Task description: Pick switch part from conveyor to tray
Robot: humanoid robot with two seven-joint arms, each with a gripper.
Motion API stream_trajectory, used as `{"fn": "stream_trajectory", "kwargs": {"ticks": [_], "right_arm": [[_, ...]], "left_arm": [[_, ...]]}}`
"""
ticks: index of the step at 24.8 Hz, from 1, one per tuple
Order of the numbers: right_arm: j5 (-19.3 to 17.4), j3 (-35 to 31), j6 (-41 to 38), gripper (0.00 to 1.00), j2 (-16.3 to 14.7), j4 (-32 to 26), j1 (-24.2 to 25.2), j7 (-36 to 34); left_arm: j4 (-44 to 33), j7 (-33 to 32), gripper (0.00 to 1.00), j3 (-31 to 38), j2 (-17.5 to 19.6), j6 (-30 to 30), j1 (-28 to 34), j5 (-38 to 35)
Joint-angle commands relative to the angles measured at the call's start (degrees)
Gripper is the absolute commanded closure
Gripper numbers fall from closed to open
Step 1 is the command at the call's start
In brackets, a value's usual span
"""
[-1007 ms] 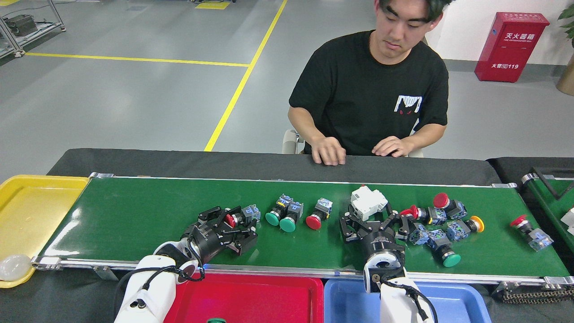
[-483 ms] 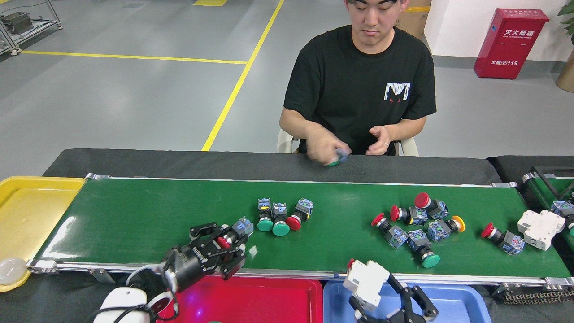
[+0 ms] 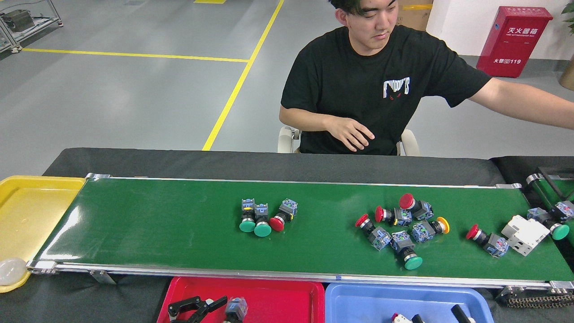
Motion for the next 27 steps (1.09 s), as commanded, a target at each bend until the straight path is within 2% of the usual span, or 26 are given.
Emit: {"fn": "stream_trajectory", "kwargs": {"ticks": [1,3,6,8,11,13,17,21,24,25,27], "right_arm": [[0.4,1.1,6.2,0.05,0.3,-0.8,-0.5,0.0],[0.6,1.7,6.5,0.07,0.8,-0.8,-1.1,0.1],[3.6,4.7,6.5,0.07,0.9,-0.8,-5.5,0.8],[5.4,7.5,6.6,0.07,1.1,-0.7,-7.8,1.2],[6.7,12.7,8.1,0.06,1.3,-0.2,-11.4,4.1],[8.9,17.5,11.5,0.06,1.2,0.7,-13.3,6.7],[10.0,23.9,16.0,0.05,1.2,3.1,-16.3,8.8],[10.3,25.2,17.9,0.05,1.4,7.0,-19.8,10.0],[10.4,25.2,18.3,0.07,2.0,10.9,-22.9,10.1],[10.7,25.3,18.2,0.14,2.4,12.3,-23.9,10.4],[10.8,25.3,18.2,0.35,2.7,15.2,-26.2,11.2]], "left_arm": [[-1.8,0.7,0.0,3.6,-1.4,-0.2,0.1,0.7],[-2.4,0.6,0.0,9.5,-5.1,2.1,0.7,1.0],[-2.4,0.5,0.0,17.2,-10.9,17.4,0.9,0.9],[-2.3,0.5,0.0,20.0,-11.4,22.0,1.9,0.9],[-2.5,0.5,0.0,22.0,-12.0,23.9,3.7,1.0],[-2.4,0.5,0.0,21.7,-12.0,23.9,3.7,0.8],[-2.4,-0.6,0.0,19.5,-12.2,24.3,0.5,-0.3],[-0.4,-5.6,0.01,11.7,-13.2,29.7,-6.9,-6.2],[2.6,-9.3,0.0,7.4,-14.5,32.6,-12.1,-7.0],[4.1,-10.2,0.01,6.9,-14.8,33.3,-13.6,-7.0],[7.8,-10.6,0.0,6.7,-15.0,34.6,-16.6,-7.0]]}}
